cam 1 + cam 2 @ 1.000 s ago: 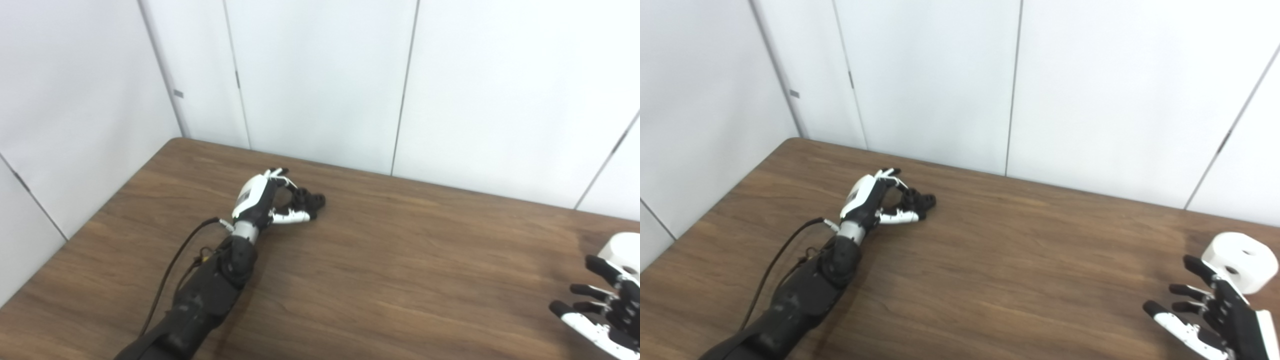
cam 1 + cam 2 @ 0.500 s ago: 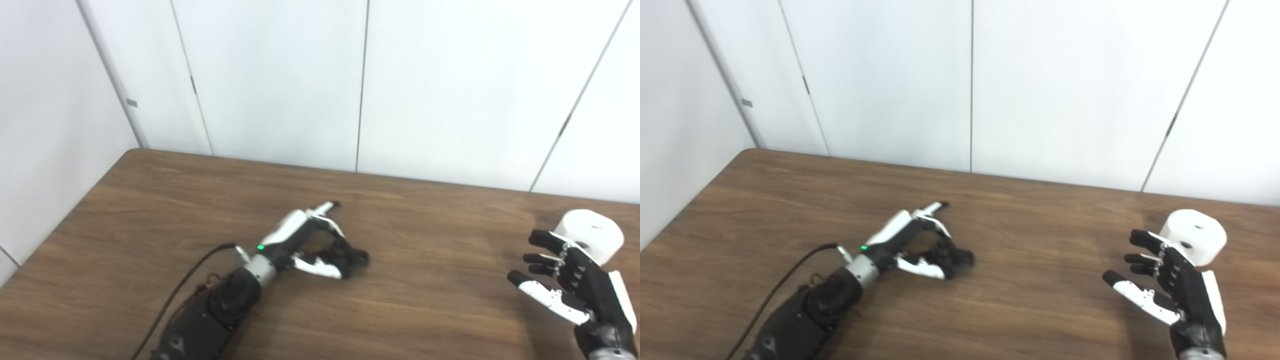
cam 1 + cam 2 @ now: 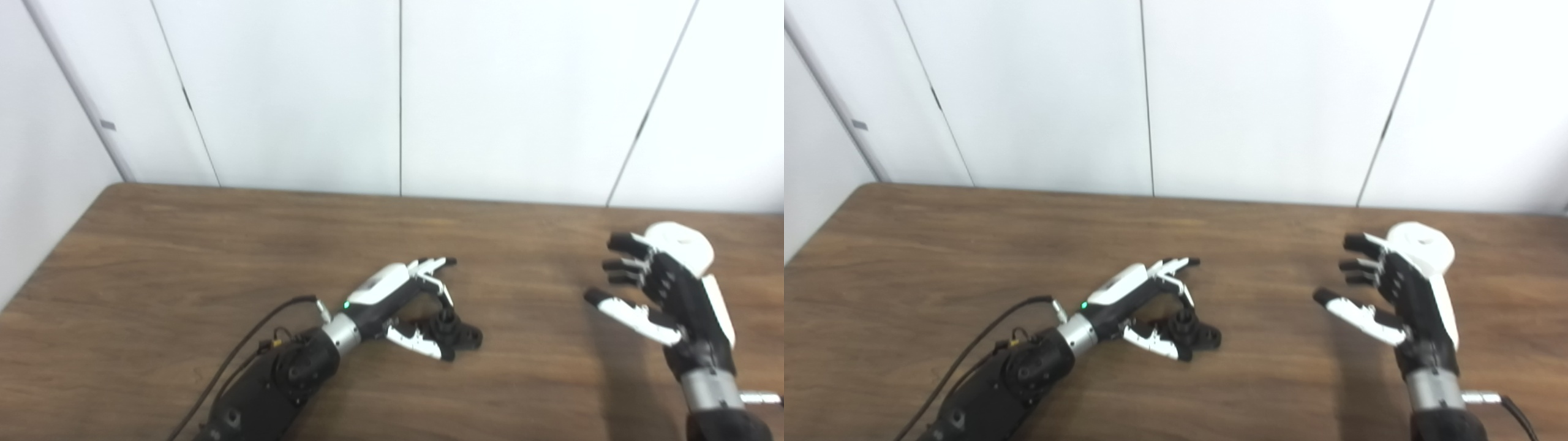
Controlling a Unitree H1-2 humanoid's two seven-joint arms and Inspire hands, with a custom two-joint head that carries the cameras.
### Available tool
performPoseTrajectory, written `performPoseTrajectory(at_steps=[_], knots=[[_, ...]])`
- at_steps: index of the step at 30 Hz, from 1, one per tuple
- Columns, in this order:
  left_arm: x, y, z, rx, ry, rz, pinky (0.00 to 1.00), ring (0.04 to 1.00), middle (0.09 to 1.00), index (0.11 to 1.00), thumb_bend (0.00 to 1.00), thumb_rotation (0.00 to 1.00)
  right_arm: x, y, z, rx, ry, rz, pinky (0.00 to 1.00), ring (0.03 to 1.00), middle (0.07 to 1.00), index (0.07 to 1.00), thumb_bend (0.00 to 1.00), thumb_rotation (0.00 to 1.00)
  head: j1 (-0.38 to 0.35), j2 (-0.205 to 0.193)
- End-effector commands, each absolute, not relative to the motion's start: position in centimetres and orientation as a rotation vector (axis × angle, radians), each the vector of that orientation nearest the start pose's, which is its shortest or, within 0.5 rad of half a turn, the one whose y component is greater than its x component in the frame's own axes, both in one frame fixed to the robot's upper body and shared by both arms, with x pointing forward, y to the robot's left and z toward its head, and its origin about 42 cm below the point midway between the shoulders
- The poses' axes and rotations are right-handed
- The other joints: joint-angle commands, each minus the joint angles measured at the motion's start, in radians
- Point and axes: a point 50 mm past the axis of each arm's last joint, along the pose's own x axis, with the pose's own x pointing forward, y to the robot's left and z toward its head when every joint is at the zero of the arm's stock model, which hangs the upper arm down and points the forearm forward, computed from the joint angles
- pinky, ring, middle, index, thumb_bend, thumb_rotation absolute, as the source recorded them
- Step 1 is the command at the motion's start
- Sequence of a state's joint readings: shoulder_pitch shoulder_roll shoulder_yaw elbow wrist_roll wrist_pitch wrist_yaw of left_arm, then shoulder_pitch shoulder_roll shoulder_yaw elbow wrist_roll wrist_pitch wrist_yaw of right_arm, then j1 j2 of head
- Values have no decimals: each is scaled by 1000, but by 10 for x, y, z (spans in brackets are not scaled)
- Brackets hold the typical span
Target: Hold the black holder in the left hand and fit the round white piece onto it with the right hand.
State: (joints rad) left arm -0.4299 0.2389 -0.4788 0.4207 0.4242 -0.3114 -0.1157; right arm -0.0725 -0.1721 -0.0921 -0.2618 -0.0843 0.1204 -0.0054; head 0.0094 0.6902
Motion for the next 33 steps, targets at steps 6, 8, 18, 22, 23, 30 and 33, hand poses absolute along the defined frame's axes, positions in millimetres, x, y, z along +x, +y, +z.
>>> performPoseTrajectory(at_steps=[6, 8, 18, 22, 23, 30, 33], knots=[[360, 137, 66, 855, -179, -782, 1000, 1000, 971, 481, 524, 59, 302, -271, 223, -291, -321, -83, 658, 655, 752, 721, 707, 240, -60, 8], [361, 139, 66, 859, -175, -778, 1000, 1000, 973, 481, 524, 59, 306, -274, 236, -321, -332, -68, 604, 647, 754, 721, 706, 231, -108, 7], [362, 167, 58, 923, -170, -742, 1000, 1000, 963, 483, 524, 57, 349, -280, 323, -1032, -323, -131, 528, 717, 830, 738, 777, 196, -448, -84], [362, 181, 53, 934, -168, -705, 1000, 1000, 945, 483, 524, 55, 371, -284, 356, -1291, -274, -174, 693, 902, 932, 766, 803, 195, -542, -136], [362, 183, 52, 932, -165, -699, 1000, 1000, 944, 483, 524, 54, 374, -285, 360, -1319, -258, -178, 715, 907, 939, 774, 807, 199, -542, -136], [364, 195, 43, 939, -169, -679, 1000, 1000, 934, 482, 523, 52, 408, -313, 391, -1525, -67, -266, 741, 966, 983, 806, 878, 239, -624, -209], [365, 198, 41, 936, -155, -681, 1000, 1000, 935, 483, 523, 52, 418, -325, 396, -1588, -6, -298, 787, 996, 999, 807, 907, 264, -640, -223]])
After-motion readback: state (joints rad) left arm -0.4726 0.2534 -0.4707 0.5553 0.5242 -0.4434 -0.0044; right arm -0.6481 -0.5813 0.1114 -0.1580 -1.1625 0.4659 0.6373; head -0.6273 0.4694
